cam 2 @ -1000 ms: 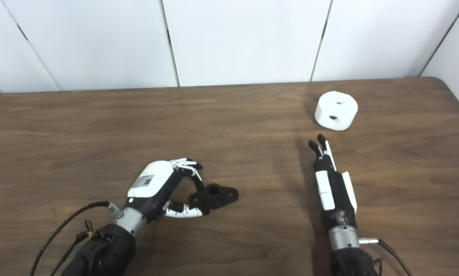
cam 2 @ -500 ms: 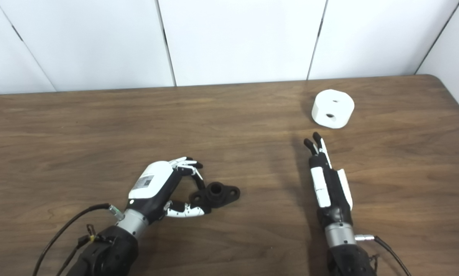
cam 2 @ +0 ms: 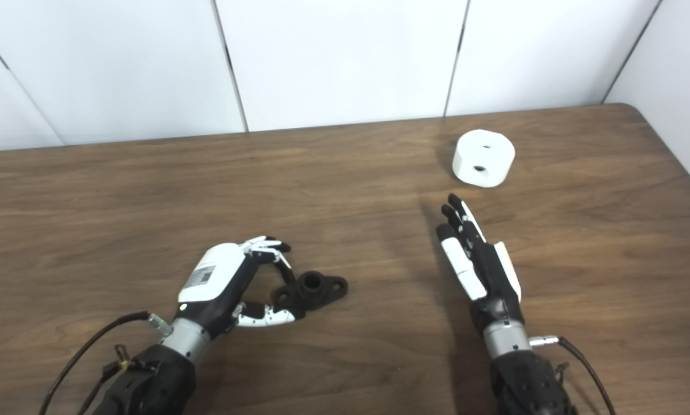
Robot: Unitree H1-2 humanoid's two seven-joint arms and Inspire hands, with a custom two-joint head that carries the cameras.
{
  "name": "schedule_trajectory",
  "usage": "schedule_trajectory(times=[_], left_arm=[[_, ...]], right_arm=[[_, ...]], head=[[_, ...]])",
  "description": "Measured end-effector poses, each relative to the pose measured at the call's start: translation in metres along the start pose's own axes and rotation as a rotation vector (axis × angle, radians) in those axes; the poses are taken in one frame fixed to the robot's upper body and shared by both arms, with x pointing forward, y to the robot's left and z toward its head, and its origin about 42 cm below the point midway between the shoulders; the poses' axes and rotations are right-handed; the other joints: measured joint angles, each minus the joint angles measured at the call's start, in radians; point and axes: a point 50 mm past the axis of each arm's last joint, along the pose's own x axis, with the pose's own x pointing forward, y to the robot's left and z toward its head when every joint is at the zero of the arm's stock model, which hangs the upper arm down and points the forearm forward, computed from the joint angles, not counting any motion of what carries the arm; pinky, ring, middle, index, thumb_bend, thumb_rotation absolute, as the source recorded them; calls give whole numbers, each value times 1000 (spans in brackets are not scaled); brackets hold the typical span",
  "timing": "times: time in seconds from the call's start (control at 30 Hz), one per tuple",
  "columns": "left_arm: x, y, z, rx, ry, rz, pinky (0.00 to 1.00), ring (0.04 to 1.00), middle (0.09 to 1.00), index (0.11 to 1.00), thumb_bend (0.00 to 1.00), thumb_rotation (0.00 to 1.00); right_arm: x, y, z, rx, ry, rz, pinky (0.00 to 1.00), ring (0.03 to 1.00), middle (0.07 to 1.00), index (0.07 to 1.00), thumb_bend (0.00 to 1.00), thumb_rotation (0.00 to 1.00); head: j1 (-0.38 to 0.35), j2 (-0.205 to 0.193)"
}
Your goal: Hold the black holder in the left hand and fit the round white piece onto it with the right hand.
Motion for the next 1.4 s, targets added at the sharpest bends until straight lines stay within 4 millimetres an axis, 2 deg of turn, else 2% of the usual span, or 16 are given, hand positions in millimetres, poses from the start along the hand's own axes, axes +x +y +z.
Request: schedule_trajectory(times=[0.13, 0.27, 0.5, 0.67, 0.77, 1.0, 1.17, 1.3, 1.4], left_arm=[[-1, -3, -2, 2, -8, 2, 850, 889, 808, 488, 518, 54], [-1, -4, -3, 4, -5, 4, 872, 897, 808, 488, 518, 55], [1, -7, -3, 21, -4, -8, 890, 899, 804, 487, 518, 54], [2, -8, -3, 43, -3, -9, 895, 901, 804, 487, 519, 53], [3, -9, -3, 50, -2, -12, 905, 904, 806, 487, 520, 52], [7, -12, -4, 72, -9, -11, 915, 904, 804, 486, 520, 53], [7, -14, -5, 67, -5, -3, 932, 907, 805, 486, 520, 53], [8, -15, -6, 69, -8, -1, 938, 910, 807, 486, 520, 55], [10, -16, -8, 70, -15, 0, 938, 912, 807, 486, 520, 55]], right_arm=[[0, -25, 14, -92, 1, -32, 1000, 973, 940, 951, 586, 828], [5, -42, 31, -100, -30, -61, 951, 971, 940, 954, 603, 822], [3, -48, 49, -66, -62, -52, 953, 973, 938, 946, 564, 838], [-1, -59, 65, -155, -104, -36, 943, 963, 928, 945, 588, 856], [0, -66, 71, -179, -122, -45, 986, 977, 925, 937, 613, 831], [1, -71, 89, -186, -172, -46, 943, 960, 922, 935, 580, 802], [4, -74, 97, -206, -195, -69, 936, 945, 915, 927, 559, 727], [7, -75, 101, -278, -209, -99, 958, 932, 896, 908, 594, 660], [14, -79, 110, -338, -240, -119, 915, 920, 888, 896, 609, 616]], head=[[-8, -2], [-20, -5], [-52, -17], [-63, -29], [-81, -44], [-97, -67], [-117, -95], [-144, -113], [-149, -118]])
